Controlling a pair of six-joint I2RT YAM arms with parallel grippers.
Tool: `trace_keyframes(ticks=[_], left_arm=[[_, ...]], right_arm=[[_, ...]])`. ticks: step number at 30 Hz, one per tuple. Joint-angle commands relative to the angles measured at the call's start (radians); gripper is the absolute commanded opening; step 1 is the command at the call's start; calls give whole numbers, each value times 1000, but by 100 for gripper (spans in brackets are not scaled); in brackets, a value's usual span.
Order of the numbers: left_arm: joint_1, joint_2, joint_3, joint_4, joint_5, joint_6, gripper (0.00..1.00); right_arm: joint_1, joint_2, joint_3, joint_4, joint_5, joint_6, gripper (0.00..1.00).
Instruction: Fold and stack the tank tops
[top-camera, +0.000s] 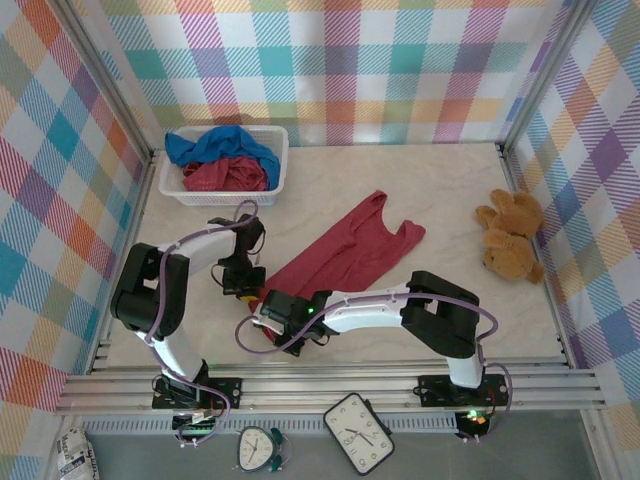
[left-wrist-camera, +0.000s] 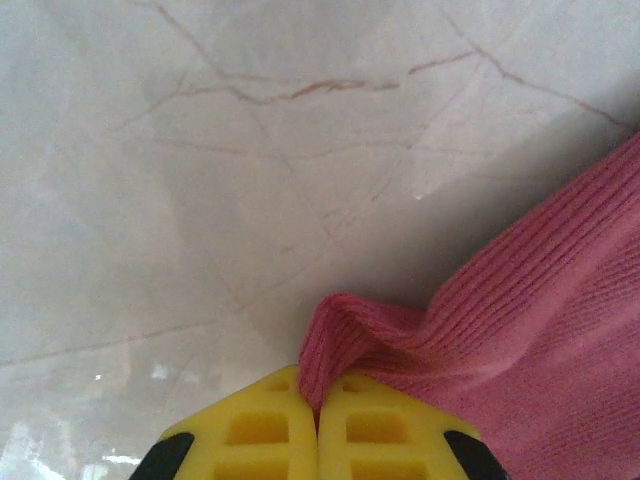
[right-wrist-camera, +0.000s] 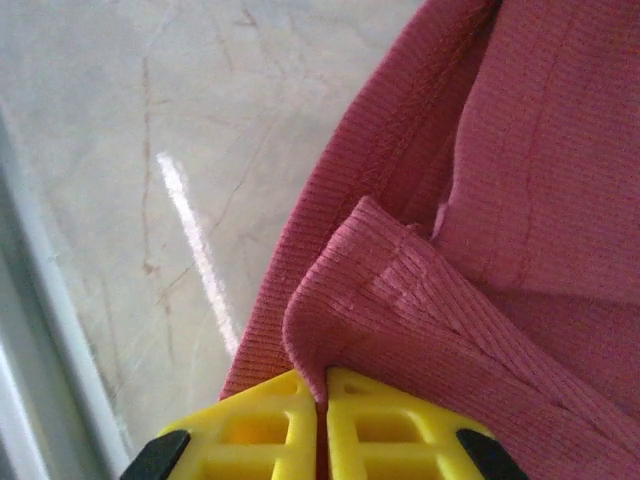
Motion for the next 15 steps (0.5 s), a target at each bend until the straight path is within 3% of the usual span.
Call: trace_keyframes(ticks=[1, 9, 15], left_arm=[[-15, -60, 59, -72, 13, -5, 0], [-59, -52, 229, -91, 147, -42, 0], [-108, 47, 401, -80, 176, -64, 0]], right_arm=[[-16, -78, -39, 11, -94, 29, 9], [-124, -258, -154, -4, -180, 87, 9], [-291, -387, -216, -89, -286, 63, 9]])
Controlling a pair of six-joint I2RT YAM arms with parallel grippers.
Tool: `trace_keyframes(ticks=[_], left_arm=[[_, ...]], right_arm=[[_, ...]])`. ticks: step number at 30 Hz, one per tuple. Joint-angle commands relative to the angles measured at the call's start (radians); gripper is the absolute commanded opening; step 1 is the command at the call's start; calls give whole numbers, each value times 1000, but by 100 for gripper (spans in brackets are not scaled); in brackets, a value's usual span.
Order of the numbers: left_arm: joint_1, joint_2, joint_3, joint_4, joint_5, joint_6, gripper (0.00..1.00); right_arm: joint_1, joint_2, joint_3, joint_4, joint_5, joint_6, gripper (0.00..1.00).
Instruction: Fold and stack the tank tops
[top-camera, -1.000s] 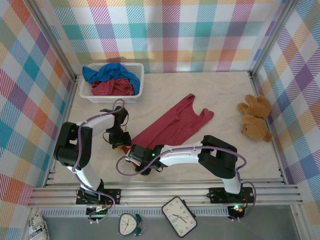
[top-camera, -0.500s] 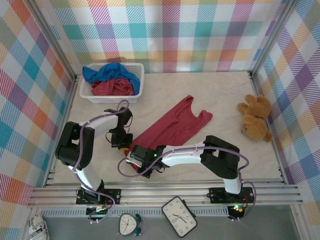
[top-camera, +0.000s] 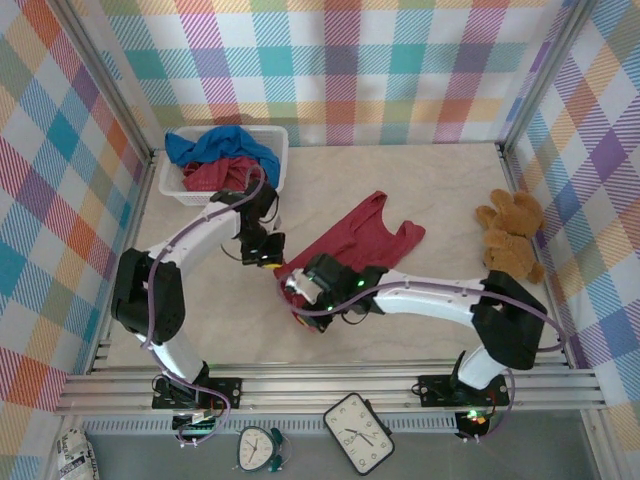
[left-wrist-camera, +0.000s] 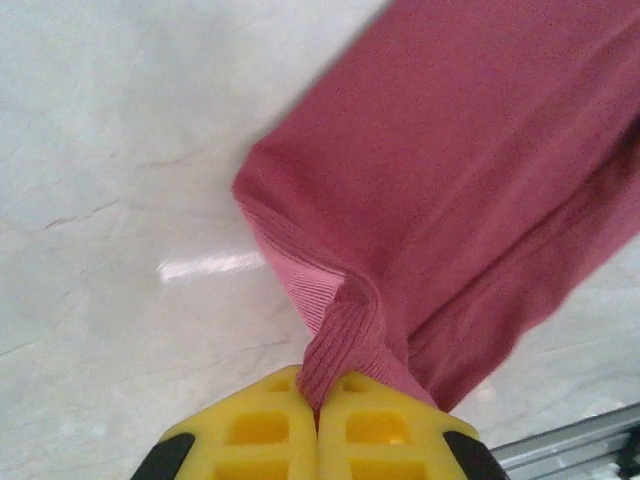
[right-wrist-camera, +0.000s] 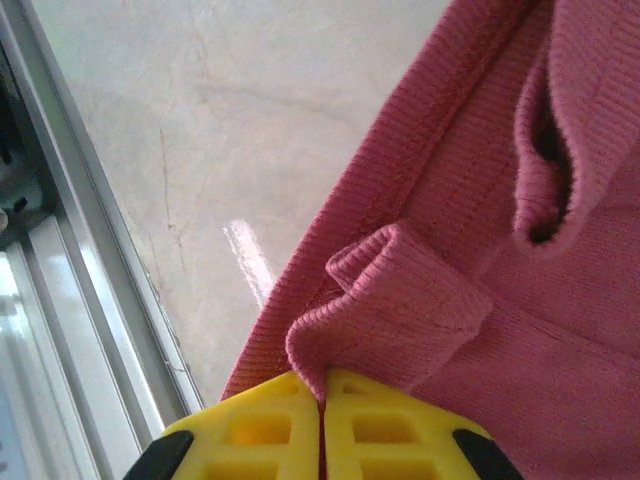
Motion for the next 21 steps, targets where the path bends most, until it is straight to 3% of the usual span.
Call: trace_keyframes(ticks=[1, 10, 21], left_arm=[[-27, 71, 95, 4, 33, -27, 0], [-48, 252, 302, 56, 76, -67, 1], [-49, 411, 485, 97, 68, -104, 3]], right_arm=[[-89, -52, -36, -85, -103, -17, 9], [-327, -76, -28, -176, -193, -125, 9], [-496, 0, 52, -249, -200, -235, 9]])
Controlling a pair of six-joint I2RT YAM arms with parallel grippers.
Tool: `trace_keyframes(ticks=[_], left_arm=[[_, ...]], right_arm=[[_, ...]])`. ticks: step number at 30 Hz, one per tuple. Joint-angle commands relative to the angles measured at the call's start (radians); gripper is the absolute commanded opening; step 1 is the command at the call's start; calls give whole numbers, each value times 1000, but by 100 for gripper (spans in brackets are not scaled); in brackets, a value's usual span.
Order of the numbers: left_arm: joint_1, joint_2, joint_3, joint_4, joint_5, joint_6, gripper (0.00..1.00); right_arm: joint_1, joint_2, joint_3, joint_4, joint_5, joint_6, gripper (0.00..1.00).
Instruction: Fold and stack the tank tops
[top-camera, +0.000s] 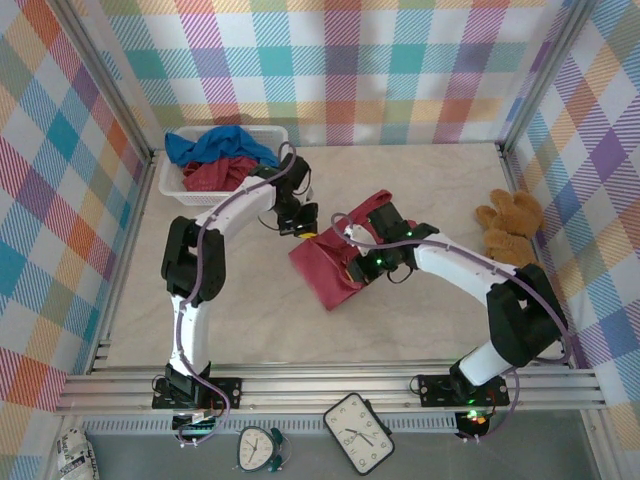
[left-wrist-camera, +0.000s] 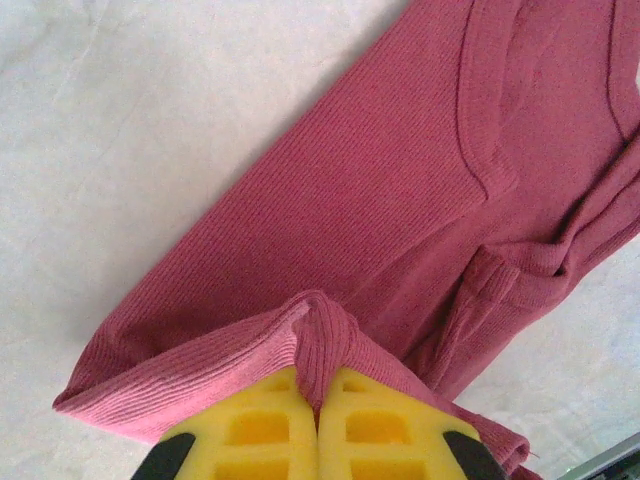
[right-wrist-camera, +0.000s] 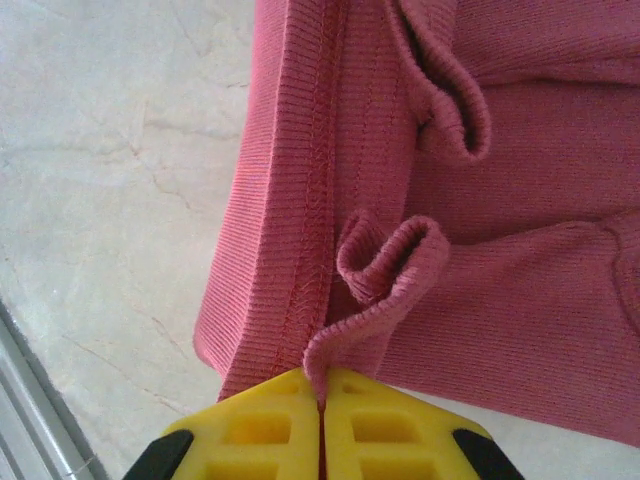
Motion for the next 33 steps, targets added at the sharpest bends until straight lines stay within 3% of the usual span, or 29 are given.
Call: trace_keyframes(ticks=[1, 14, 28, 33], left_arm=[[-2, 44, 65, 30, -1, -25, 3], [-5, 188, 230, 84, 19, -59, 7], [-12, 344, 410, 82, 19, -68, 13], [-13, 366, 461, 67, 13, -64, 23]], right_arm=[[-33, 30, 32, -62, -30, -58, 9], [-152, 127, 82, -53, 18, -90, 10], [-206, 242, 126, 9, 76, -67, 16], [-209, 226, 114, 24, 68, -59, 18]])
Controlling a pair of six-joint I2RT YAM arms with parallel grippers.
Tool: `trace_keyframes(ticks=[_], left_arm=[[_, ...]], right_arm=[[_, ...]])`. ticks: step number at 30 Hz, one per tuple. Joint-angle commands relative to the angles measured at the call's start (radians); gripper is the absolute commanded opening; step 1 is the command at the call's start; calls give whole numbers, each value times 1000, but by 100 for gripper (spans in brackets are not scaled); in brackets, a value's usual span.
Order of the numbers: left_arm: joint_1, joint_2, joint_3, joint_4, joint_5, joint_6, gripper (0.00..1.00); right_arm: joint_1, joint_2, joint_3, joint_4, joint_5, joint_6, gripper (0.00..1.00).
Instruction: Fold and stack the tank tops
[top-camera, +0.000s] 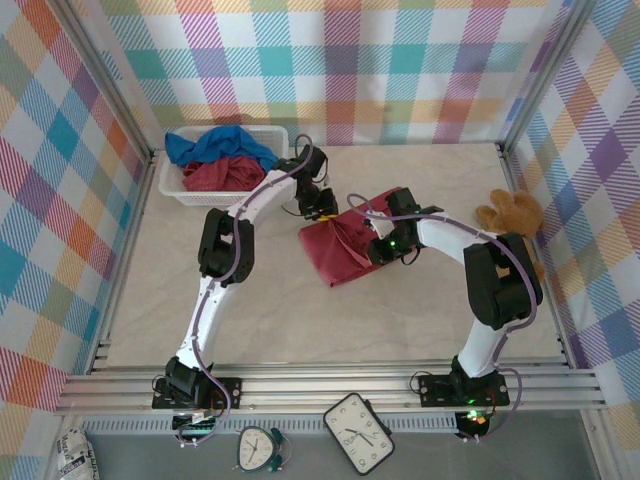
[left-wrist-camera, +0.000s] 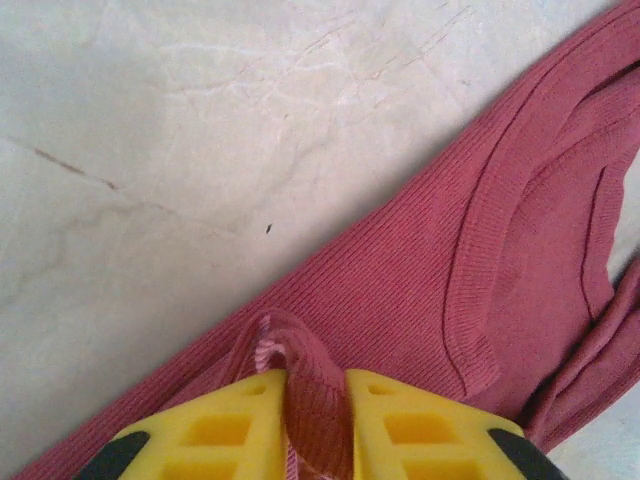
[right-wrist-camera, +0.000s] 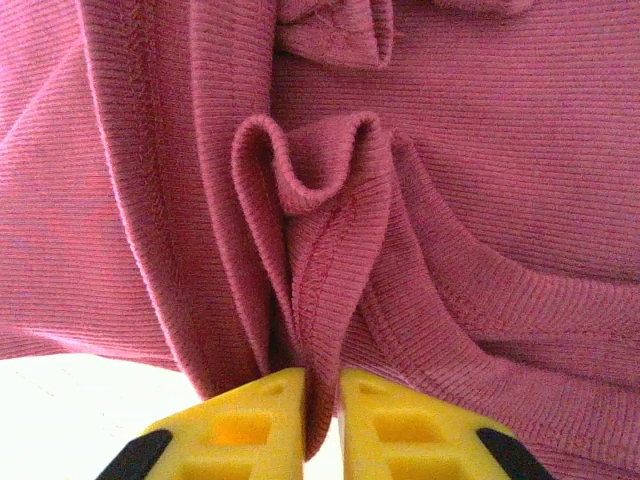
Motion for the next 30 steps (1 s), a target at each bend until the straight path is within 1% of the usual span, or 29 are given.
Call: trace_keyframes(ticks=[1, 3, 6, 9, 11, 14, 16, 18, 20, 23, 26, 28, 30], left_arm=[[-6, 12, 60, 0, -4, 4, 25], [-6, 11, 80, -2, -6, 7, 31], [-6, 2, 111, -7, -3, 15, 37], [-6, -18, 137, -21, 3, 31, 44], [-5, -41, 146, -31, 8, 44, 47], [-6, -73, 147, -76, 8, 75, 48], [-7, -96, 133, -123, -4, 104, 49], [-9, -141, 74, -141, -39, 135, 49], [-8, -205, -40, -134, -71, 159, 50], [-9, -296, -218, -98, -97, 171, 50], [-8, -372, -394, -23, -77, 162, 51], [-9, -392, -467, 5, -78, 161, 51], [-8, -391, -504, 21, -78, 166, 51]], right_arm=[[-8, -12, 11, 19, 6, 18, 18], [-21, -23, 10, 13, 24, 39, 18], [-54, -39, 3, 5, 73, 53, 16], [-94, -29, -4, 4, 63, 35, 15], [-118, -16, -8, 3, 48, 32, 15], [-128, -19, -7, 6, 47, 25, 16], [-127, -38, -5, 7, 15, 7, 21], [-120, -88, -32, 41, -38, 7, 31], [-98, -137, -58, 64, -75, -1, 37], [-60, -181, -87, 98, -89, 4, 48], [-32, -163, -83, 120, -70, 14, 53], [-14, -116, -46, 111, -60, 9, 56], [10, -70, -11, 112, -36, 6, 57]])
